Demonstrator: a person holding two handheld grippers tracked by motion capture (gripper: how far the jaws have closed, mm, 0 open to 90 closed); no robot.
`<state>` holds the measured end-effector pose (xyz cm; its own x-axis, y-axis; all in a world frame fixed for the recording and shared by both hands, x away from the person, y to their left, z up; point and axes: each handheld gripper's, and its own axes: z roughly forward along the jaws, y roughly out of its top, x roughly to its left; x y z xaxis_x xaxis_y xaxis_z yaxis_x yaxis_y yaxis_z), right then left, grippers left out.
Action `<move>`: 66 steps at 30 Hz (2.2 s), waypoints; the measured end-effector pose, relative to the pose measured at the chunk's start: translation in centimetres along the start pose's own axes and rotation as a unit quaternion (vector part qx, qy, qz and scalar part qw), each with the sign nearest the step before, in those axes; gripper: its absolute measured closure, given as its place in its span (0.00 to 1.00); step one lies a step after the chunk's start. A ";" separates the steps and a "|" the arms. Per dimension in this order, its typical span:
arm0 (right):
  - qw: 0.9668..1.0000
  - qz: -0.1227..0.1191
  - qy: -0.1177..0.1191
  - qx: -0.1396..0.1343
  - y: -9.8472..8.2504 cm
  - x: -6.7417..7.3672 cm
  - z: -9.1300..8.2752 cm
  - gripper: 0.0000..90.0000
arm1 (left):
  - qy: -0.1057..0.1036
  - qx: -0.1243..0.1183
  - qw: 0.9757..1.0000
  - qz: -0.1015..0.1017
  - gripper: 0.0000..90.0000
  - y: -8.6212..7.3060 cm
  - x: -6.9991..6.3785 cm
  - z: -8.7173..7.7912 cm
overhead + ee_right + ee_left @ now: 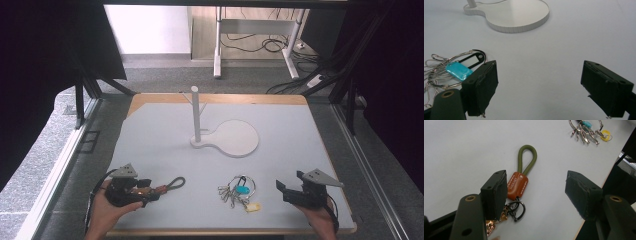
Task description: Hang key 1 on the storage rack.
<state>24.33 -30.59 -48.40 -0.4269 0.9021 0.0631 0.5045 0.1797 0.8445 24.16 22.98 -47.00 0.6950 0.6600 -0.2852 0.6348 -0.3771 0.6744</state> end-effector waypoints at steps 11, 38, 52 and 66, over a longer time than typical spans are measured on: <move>0.999 0.037 0.031 -0.004 -1.0 -1.6 0.0 0.20 | -0.006 -0.010 1.000 0.001 0.38 0.2 -0.3 0.3; 0.998 0.040 0.049 0.012 -0.7 -1.3 0.2 0.24 | 0.015 0.152 0.984 0.089 0.40 4.7 1.0 -0.1; 0.998 0.022 0.053 0.027 -0.9 -0.8 0.7 0.26 | 0.003 0.208 0.971 0.122 0.44 5.6 0.2 3.1; 0.998 0.018 0.058 0.027 -0.9 -0.8 0.6 0.26 | 0.017 0.277 0.945 0.170 0.54 6.5 0.0 5.0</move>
<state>24.64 -31.23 -49.52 -0.4897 0.8578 0.1559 0.5597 0.1723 0.8106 30.00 17.28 -46.01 0.8851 0.4571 -0.0872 0.4633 -0.8474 0.2593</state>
